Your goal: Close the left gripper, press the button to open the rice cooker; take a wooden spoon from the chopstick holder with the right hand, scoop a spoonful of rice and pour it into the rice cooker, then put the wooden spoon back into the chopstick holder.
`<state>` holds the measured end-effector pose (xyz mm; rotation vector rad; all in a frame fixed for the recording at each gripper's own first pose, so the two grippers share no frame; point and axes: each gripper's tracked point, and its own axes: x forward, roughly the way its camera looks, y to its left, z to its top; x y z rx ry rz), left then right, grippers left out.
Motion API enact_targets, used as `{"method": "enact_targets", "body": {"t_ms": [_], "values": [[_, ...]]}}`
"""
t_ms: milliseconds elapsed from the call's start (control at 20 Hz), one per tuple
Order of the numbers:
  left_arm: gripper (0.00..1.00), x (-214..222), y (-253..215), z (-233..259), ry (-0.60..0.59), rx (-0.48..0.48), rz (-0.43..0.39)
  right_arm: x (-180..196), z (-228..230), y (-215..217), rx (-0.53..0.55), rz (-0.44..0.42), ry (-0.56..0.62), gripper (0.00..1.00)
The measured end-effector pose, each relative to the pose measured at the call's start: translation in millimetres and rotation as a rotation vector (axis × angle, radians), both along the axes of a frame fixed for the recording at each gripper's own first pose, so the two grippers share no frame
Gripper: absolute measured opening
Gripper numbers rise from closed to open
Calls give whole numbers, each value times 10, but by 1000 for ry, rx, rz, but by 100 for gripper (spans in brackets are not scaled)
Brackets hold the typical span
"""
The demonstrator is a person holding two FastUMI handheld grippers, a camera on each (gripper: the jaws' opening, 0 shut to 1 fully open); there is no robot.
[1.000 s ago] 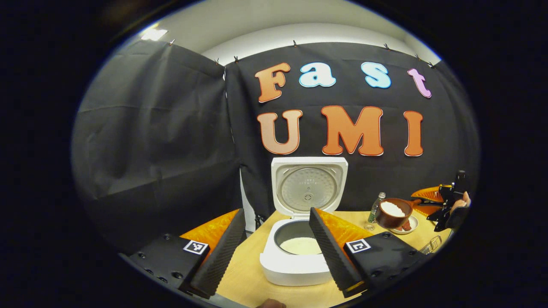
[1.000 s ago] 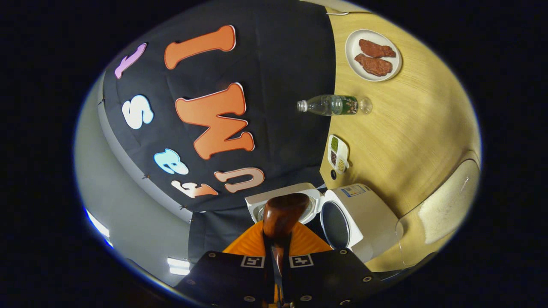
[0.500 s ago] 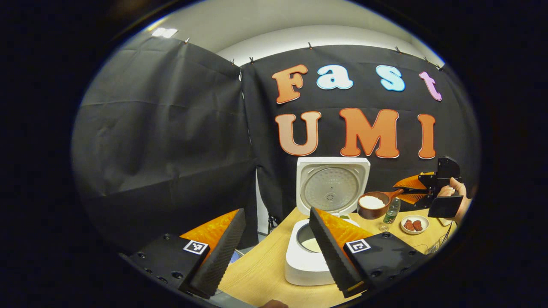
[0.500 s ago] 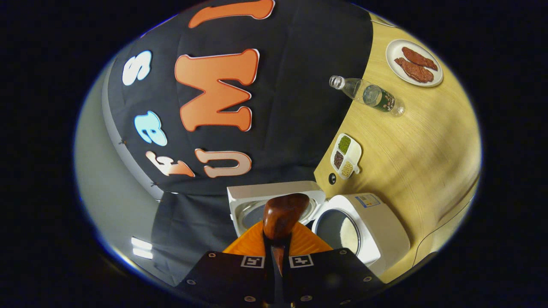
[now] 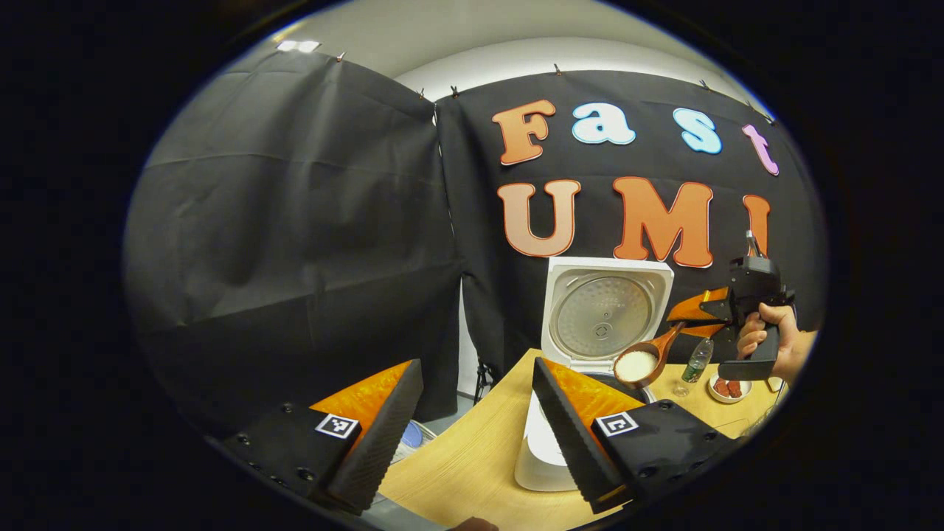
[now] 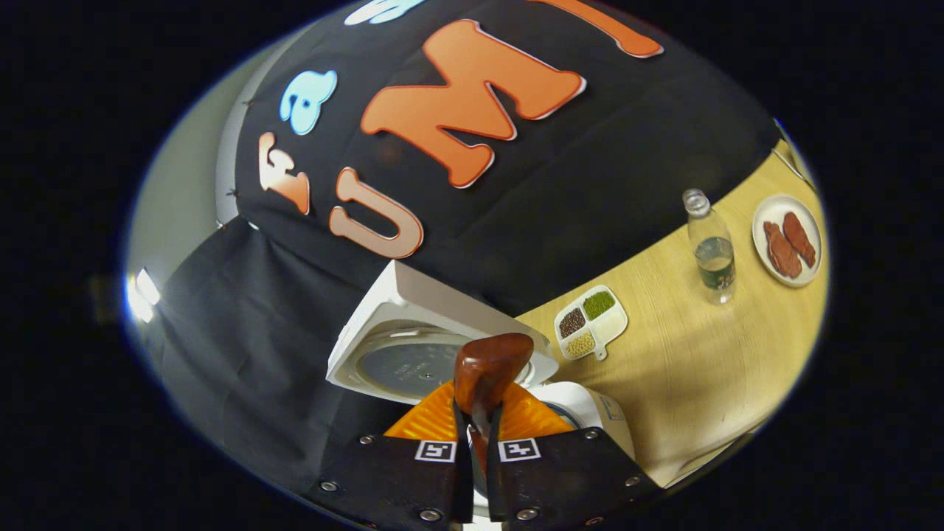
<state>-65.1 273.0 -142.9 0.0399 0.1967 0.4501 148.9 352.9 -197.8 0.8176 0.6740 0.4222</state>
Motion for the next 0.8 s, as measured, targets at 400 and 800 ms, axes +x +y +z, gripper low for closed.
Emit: {"method": "enact_targets", "body": {"t_ms": [400,800], "values": [[96,27,152,-89,16,-10,13,72,58,132,-255,35,-192,7],[96,63,175,-143,30,-18,9,50,234,323,-370,106,-343,6]]}}
